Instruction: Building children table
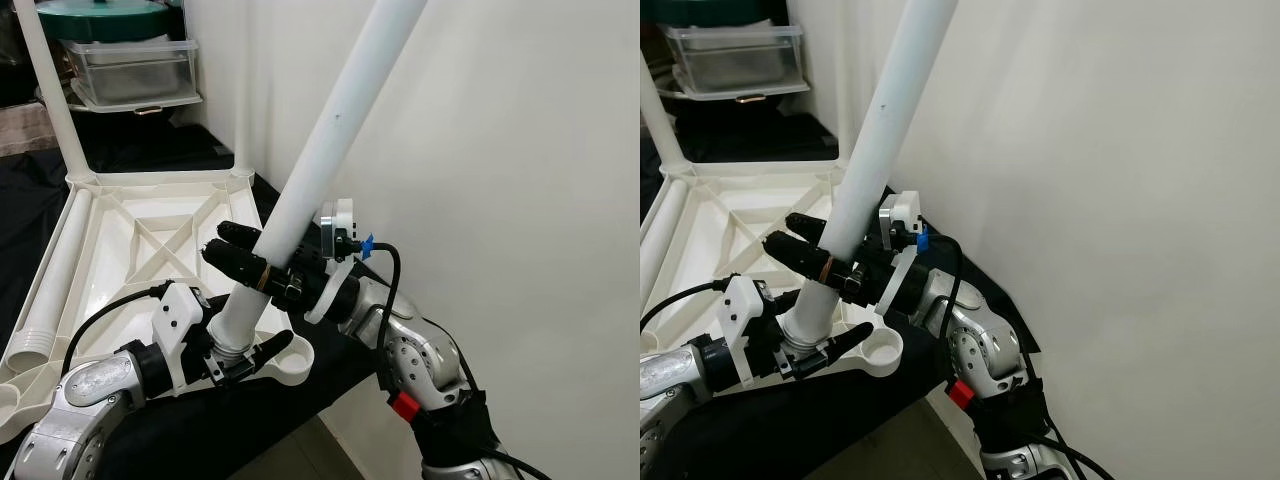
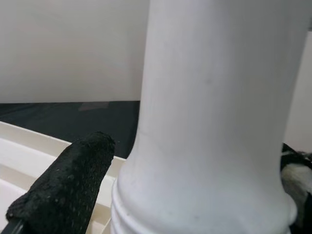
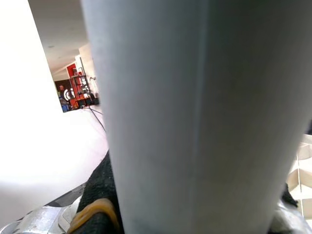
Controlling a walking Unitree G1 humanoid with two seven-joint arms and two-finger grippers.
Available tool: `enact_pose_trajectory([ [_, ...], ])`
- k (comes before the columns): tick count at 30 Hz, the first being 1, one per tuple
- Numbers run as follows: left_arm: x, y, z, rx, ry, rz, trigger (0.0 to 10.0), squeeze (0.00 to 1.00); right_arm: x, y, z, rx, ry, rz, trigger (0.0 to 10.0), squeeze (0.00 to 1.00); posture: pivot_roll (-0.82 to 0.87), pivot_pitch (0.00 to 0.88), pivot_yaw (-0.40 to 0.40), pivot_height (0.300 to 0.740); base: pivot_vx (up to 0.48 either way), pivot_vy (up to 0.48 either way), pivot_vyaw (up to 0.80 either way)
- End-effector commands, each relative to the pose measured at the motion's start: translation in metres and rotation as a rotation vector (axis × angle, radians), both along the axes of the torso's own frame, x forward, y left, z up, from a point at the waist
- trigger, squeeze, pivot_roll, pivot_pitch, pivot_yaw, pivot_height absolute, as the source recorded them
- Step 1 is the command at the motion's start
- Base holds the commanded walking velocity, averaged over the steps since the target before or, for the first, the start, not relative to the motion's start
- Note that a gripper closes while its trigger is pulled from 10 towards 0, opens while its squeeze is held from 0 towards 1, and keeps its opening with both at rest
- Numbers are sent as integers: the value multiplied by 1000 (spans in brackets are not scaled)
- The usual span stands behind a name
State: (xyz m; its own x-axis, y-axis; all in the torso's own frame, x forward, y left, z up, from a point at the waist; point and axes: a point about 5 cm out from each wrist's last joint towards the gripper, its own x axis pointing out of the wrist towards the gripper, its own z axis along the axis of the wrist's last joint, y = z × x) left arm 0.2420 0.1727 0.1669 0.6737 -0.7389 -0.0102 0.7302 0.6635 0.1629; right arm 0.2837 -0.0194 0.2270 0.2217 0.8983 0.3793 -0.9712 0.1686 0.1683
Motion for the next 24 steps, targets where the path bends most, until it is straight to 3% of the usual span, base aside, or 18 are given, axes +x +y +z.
enact_pose_trajectory([
  [1,0,-1,8,-26,-40,-2,10000,1000,4,-3,-5,-37,-3,-19,0,0,142,0,-136,740,0,0,0],
  [5,-3,-1,8,-32,-36,2,10000,1000,11,-10,-7,-63,-23,-65,0,0,143,0,-137,740,0,0,0],
  [6,-5,0,7,-32,-31,13,10000,1000,18,-18,-8,-78,-27,-103,0,0,144,0,-138,740,0,0,0],
  [7,-10,1,3,-32,-10,25,10000,1000,31,-37,-11,-111,-32,-178,0,0,142,0,-138,740,0,0,0],
  [15,-24,-5,-6,-8,67,-46,10000,1000,48,-65,-18,-190,-35,-309,0,0,141,0,-141,740,0,0,0],
  [16,-27,-6,-9,6,85,-63,10000,459,51,-69,-18,-202,-33,-336,0,0,140,0,-140,740,0,0,0],
  [17,-27,-6,-9,6,85,-63,10000,459,51,-69,-18,-202,-33,-336,0,0,140,0,-140,740,0,0,0],
  [18,-28,-7,-11,14,97,-71,10000,24,54,-72,-19,-211,-34,-356,0,0,140,0,-140,740,0,0,0],
  [21,-28,-5,-13,27,95,-59,10000,0,56,-76,-20,-218,-34,-372,0,0,140,0,-138,740,0,0,0],
  [24,-17,7,-9,31,40,79,10000,0,54,-81,-29,-233,-23,-384,0,0,135,0,-132,740,0,0,0],
])
